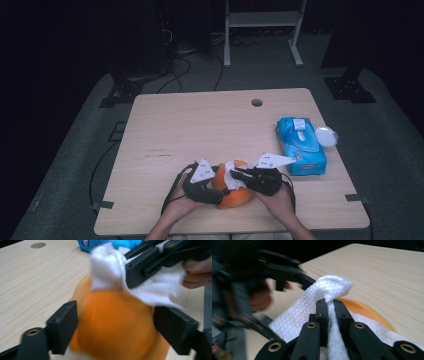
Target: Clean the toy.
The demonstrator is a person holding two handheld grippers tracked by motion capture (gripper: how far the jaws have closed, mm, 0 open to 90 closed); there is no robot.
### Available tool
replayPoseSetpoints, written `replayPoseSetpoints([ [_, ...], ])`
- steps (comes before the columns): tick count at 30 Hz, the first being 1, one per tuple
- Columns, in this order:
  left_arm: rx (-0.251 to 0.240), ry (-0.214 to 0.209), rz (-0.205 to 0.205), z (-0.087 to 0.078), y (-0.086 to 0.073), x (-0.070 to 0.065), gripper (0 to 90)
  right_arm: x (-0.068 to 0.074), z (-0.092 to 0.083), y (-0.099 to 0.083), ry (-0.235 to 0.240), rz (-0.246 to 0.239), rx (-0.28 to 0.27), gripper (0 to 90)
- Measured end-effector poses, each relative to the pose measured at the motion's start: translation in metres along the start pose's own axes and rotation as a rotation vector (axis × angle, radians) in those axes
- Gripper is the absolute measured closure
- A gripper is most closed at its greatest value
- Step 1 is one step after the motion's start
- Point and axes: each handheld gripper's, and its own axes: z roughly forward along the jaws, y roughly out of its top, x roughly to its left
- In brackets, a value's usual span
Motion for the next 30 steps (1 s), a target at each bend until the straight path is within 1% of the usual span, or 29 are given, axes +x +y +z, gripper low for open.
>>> replayPoseSetpoints([
  [1, 0.005, 0.009, -0.013, 0.000, 0.000, 0.002, 14.7, -0.008, -0.004, -0.001, -0.017, 0.026, -0.015, 82.8],
  [2, 0.012, 0.001, -0.015, 0.000, 0.000, 0.004, 14.0, -0.013, -0.007, -0.001, -0.029, 0.049, -0.026, 82.7],
  [3, 0.017, -0.008, -0.019, 0.002, -0.001, 0.004, 14.8, -0.015, -0.010, -0.001, -0.041, 0.054, -0.031, 82.8],
  [4, 0.021, -0.025, -0.010, 0.005, -0.003, 0.003, 16.9, -0.015, -0.011, 0.000, -0.039, 0.054, -0.032, 82.8],
  [5, 0.038, -0.025, 0.005, 0.008, -0.004, 0.001, 19.4, -0.012, -0.010, 0.001, -0.033, 0.051, -0.031, 82.7],
  [7, 0.060, -0.016, 0.036, 0.011, -0.005, -0.003, 21.6, -0.005, -0.006, 0.000, -0.021, 0.033, -0.021, 82.7],
  [8, 0.071, -0.009, 0.049, 0.011, -0.005, -0.003, 23.1, 0.001, -0.004, 0.001, -0.005, 0.022, -0.017, 82.7],
  [9, 0.074, -0.005, 0.057, 0.010, -0.006, -0.004, 24.7, 0.004, -0.003, 0.002, 0.001, 0.008, -0.015, 82.6],
  [10, 0.069, -0.004, 0.055, 0.009, -0.007, -0.003, 26.4, 0.007, -0.002, 0.004, -0.004, -0.017, -0.007, 82.7],
  [11, 0.059, -0.004, 0.050, 0.008, -0.007, -0.003, 27.9, 0.005, -0.003, 0.005, -0.012, -0.024, -0.007, 82.7],
  [13, 0.053, -0.004, 0.053, 0.006, -0.006, -0.003, 28.7, -0.002, -0.006, 0.005, -0.034, 0.001, -0.010, 82.7],
  [14, 0.050, -0.006, 0.044, 0.006, -0.005, -0.004, 28.5, -0.009, -0.009, 0.004, -0.059, 0.017, -0.010, 82.6],
  [15, 0.044, -0.009, 0.025, 0.006, -0.004, -0.003, 26.7, -0.013, -0.010, 0.003, -0.078, 0.023, -0.009, 82.6],
  [16, 0.041, -0.010, 0.005, 0.006, -0.004, -0.002, 23.0, -0.020, -0.013, 0.000, -0.091, 0.053, -0.008, 82.6],
  [17, 0.028, -0.013, -0.038, 0.006, -0.003, 0.001, 18.8, -0.024, -0.014, -0.001, -0.091, 0.070, -0.007, 82.6],
  [18, 0.026, -0.014, -0.063, 0.006, -0.003, 0.002, 15.3, -0.026, -0.016, -0.001, -0.095, 0.081, -0.007, 82.6],
  [19, 0.035, -0.022, -0.094, 0.008, -0.003, 0.004, 12.2, -0.026, -0.017, -0.001, -0.097, 0.081, -0.009, 82.6],
  [20, 0.037, -0.037, -0.110, 0.010, -0.004, 0.004, 12.1, -0.024, -0.017, 0.000, -0.089, 0.079, -0.013, 82.7],
  [21, 0.045, -0.054, -0.116, 0.012, -0.005, 0.004, 13.5, -0.020, -0.015, 0.001, -0.079, 0.074, -0.011, 82.8],
  [22, 0.049, -0.079, -0.113, 0.013, -0.006, 0.003, 17.9, -0.017, -0.014, 0.001, -0.069, 0.069, -0.010, 82.9],
  [23, 0.046, -0.051, -0.078, 0.013, -0.005, 0.000, 22.0, -0.012, -0.011, 0.001, -0.048, 0.067, -0.011, 82.9],
  [24, 0.044, -0.043, -0.067, 0.012, -0.004, -0.001, 26.7, -0.005, -0.007, 0.002, -0.031, 0.060, -0.012, 82.9],
  [25, 0.044, -0.028, -0.035, 0.009, -0.002, -0.002, 28.4, -0.004, -0.006, 0.002, -0.026, 0.056, -0.013, 82.9],
  [26, 0.036, -0.014, -0.017, 0.007, 0.000, -0.002, 30.8, 0.000, -0.006, 0.003, -0.014, 0.048, -0.017, 82.9],
  [28, 0.027, 0.007, 0.010, 0.004, 0.002, -0.002, 32.8, 0.002, -0.006, 0.005, 0.008, 0.065, -0.040, 83.0],
  [30, 0.037, 0.007, 0.028, 0.003, 0.003, -0.001, 32.7, 0.005, -0.005, 0.007, 0.029, 0.068, -0.045, 83.0],
])
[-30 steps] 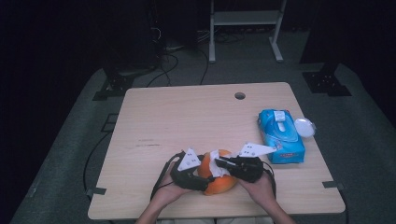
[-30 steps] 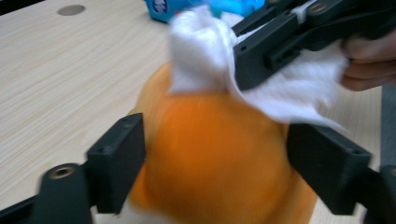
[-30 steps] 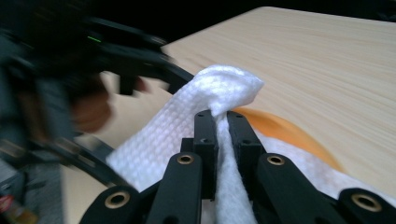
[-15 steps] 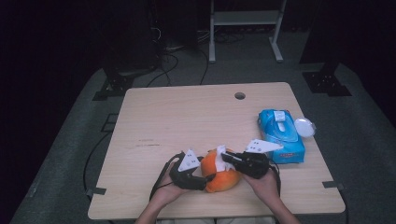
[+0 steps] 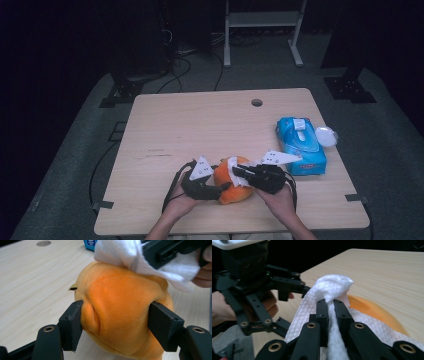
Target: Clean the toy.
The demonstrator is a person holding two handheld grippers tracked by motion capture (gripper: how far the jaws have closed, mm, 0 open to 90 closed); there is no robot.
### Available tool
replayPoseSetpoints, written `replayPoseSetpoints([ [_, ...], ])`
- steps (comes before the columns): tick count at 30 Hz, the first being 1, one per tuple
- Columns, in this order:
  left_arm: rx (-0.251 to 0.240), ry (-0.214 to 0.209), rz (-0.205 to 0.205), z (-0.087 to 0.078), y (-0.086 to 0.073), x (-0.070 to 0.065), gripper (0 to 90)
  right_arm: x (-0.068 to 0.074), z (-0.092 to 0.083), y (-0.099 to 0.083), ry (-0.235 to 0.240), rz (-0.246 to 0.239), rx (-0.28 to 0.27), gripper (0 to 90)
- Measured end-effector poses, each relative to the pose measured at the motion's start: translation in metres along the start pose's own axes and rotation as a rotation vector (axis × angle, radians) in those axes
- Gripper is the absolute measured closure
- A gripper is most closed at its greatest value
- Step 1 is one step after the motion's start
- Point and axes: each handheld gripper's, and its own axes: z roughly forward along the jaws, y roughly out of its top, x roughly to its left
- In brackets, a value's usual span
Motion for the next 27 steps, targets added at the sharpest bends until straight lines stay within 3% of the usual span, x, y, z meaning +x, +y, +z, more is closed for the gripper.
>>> replayPoseSetpoints([
  [4, -0.010, -0.032, -0.022, 0.001, -0.004, 0.003, 30.8, -0.004, -0.001, 0.001, -0.013, -0.029, 0.011, 82.9],
  [6, -0.014, -0.036, -0.032, 0.002, -0.004, 0.004, 30.2, -0.013, -0.006, 0.002, -0.062, -0.037, 0.007, 82.8],
  [9, -0.020, -0.056, -0.065, 0.004, -0.005, 0.005, 24.2, -0.036, -0.012, -0.005, -0.120, 0.032, 0.010, 82.7],
  [11, -0.014, -0.079, -0.112, 0.007, -0.005, 0.006, 19.0, -0.038, -0.013, -0.009, -0.104, 0.065, 0.011, 82.8],
  [14, -0.004, -0.075, -0.135, 0.009, -0.006, 0.005, 17.1, -0.028, -0.008, -0.009, -0.081, 0.048, 0.020, 82.8],
  [18, -0.023, -0.015, -0.083, 0.003, -0.003, 0.006, 29.4, -0.022, -0.004, -0.009, -0.048, 0.063, 0.007, 83.1],
  [23, -0.021, 0.018, -0.009, -0.005, 0.002, 0.006, 31.8, -0.014, -0.003, -0.006, -0.016, 0.061, -0.014, 83.2],
  [26, -0.018, 0.023, 0.046, -0.003, 0.004, -0.001, 31.9, 0.002, 0.000, -0.001, 0.026, -0.008, -0.024, 83.2],
  [27, -0.014, 0.028, 0.062, -0.003, 0.005, -0.003, 31.9, 0.009, 0.002, 0.002, 0.022, -0.056, -0.018, 83.1],
])
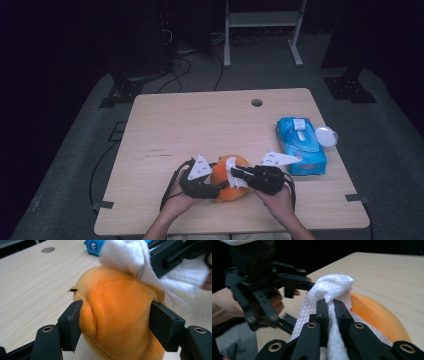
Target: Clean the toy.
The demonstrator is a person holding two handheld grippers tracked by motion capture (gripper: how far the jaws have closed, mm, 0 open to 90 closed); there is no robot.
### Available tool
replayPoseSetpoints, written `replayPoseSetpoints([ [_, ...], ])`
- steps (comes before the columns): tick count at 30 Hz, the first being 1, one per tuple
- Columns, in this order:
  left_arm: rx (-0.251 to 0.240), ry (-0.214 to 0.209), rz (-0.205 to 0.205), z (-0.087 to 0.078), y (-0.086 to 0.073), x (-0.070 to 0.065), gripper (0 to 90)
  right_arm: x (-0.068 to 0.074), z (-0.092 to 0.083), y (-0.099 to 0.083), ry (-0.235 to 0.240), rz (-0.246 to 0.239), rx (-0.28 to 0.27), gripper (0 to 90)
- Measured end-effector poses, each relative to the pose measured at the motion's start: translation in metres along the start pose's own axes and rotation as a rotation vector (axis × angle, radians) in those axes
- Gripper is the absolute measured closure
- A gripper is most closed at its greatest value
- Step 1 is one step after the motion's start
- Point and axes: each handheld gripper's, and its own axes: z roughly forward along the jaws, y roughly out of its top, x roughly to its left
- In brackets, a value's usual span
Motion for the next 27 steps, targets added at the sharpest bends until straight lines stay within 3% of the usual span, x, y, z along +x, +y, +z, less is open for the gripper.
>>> replayPoseSetpoints([
  [2, -0.013, -0.001, 0.000, 0.000, -0.001, -0.001, 31.4, 0.002, 0.000, 0.003, -0.022, -0.035, 0.008, 83.1],
  [3, -0.025, -0.008, -0.020, 0.000, -0.002, 0.000, 30.4, -0.001, -0.001, 0.003, -0.034, -0.027, 0.009, 83.1],
  [5, -0.039, -0.019, -0.084, 0.002, -0.003, 0.003, 22.9, -0.011, -0.005, 0.000, -0.072, -0.009, 0.013, 83.0],
  [7, -0.027, -0.022, -0.177, 0.007, -0.005, 0.007, 13.4, -0.020, -0.007, -0.006, -0.088, 0.021, 0.013, 83.1],
  [9, -0.027, -0.043, -0.216, 0.009, -0.006, 0.008, 13.0, -0.022, -0.008, -0.007, -0.095, 0.030, 0.009, 83.1],
  [12, -0.026, -0.027, -0.165, 0.009, -0.005, 0.003, 23.6, -0.010, -0.007, -0.003, -0.091, -0.011, 0.001, 83.1],
  [15, -0.043, -0.015, -0.068, 0.008, 0.001, -0.007, 29.9, 0.011, 0.000, 0.003, 0.000, -0.070, 0.005, 83.1],
  [17, -0.028, -0.001, 0.003, 0.008, 0.004, -0.016, 31.4, 0.023, 0.008, 0.005, -0.008, -0.140, 0.034, 83.1],
  [18, -0.028, 0.001, 0.010, 0.008, 0.003, -0.017, 31.8, 0.024, 0.009, 0.006, -0.028, -0.153, 0.040, 83.2],
  [19, -0.023, 0.001, 0.018, 0.007, 0.003, -0.016, 32.2, 0.020, 0.008, 0.007, -0.038, -0.133, 0.031, 83.2],
  [24, -0.032, -0.019, -0.017, 0.008, -0.003, -0.011, 31.1, -0.011, -0.014, 0.007, -0.151, -0.049, -0.011, 83.0],
  [25, -0.031, -0.026, -0.037, 0.008, -0.003, -0.010, 28.0, -0.019, -0.017, 0.004, -0.164, -0.019, -0.009, 83.0],
  [27, -0.040, -0.062, -0.124, 0.010, -0.002, -0.005, 18.3, -0.024, -0.017, -0.004, -0.150, 0.006, 0.002, 83.0],
])
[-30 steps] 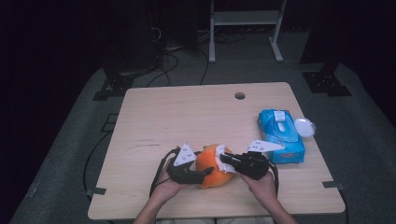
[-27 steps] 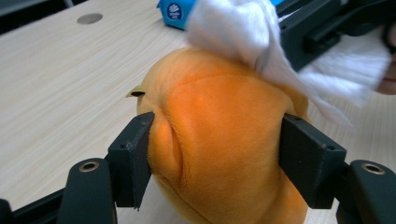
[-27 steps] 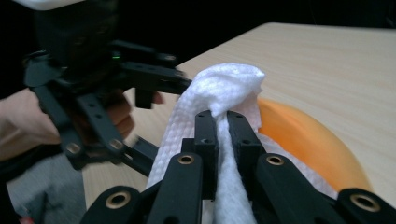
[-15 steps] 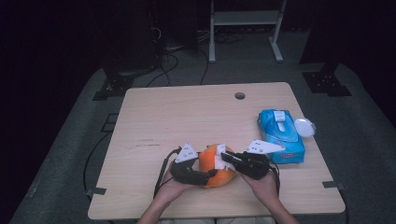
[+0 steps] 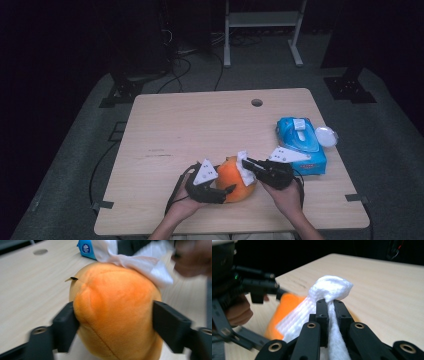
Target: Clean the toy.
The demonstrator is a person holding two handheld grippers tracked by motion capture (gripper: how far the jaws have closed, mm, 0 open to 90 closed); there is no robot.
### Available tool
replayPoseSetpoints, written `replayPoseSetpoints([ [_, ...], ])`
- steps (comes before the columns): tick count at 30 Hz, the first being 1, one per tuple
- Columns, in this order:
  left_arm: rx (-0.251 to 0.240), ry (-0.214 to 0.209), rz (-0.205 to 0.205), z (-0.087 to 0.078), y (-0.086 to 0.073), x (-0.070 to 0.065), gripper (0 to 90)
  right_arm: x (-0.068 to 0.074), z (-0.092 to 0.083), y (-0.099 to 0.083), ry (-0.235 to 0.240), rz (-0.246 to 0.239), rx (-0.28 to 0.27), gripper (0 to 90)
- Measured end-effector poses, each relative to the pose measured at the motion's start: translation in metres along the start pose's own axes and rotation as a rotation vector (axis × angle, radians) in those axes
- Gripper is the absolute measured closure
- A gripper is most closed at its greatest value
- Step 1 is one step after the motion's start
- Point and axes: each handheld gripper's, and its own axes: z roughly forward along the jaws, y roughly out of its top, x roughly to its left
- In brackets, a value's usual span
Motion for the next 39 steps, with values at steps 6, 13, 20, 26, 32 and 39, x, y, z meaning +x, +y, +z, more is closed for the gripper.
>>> replayPoseSetpoints([
  [6, -0.009, 0.047, 0.046, -0.003, 0.000, -0.003, 31.3, 0.032, 0.008, 0.007, 0.116, -0.088, 0.013, 82.9],
  [13, -0.030, 0.069, 0.129, -0.006, 0.001, -0.005, 30.3, 0.006, 0.004, 0.001, 0.031, -0.008, 0.010, 82.8],
  [20, -0.008, 0.037, 0.141, -0.003, -0.002, -0.011, 29.1, 0.040, 0.012, 0.006, 0.130, -0.106, 0.021, 82.7],
  [26, -0.025, 0.011, 0.104, -0.006, -0.002, -0.007, 26.5, 0.018, 0.006, 0.007, 0.019, -0.090, 0.022, 82.7],
  [32, 0.035, -0.008, -0.100, -0.001, 0.001, 0.002, 14.6, 0.009, 0.004, -0.001, 0.029, -0.033, 0.045, 82.6],
  [39, 0.017, 0.084, 0.224, -0.008, 0.006, -0.017, 38.1, 0.039, 0.003, 0.012, 0.112, -0.107, 0.005, 82.7],
])
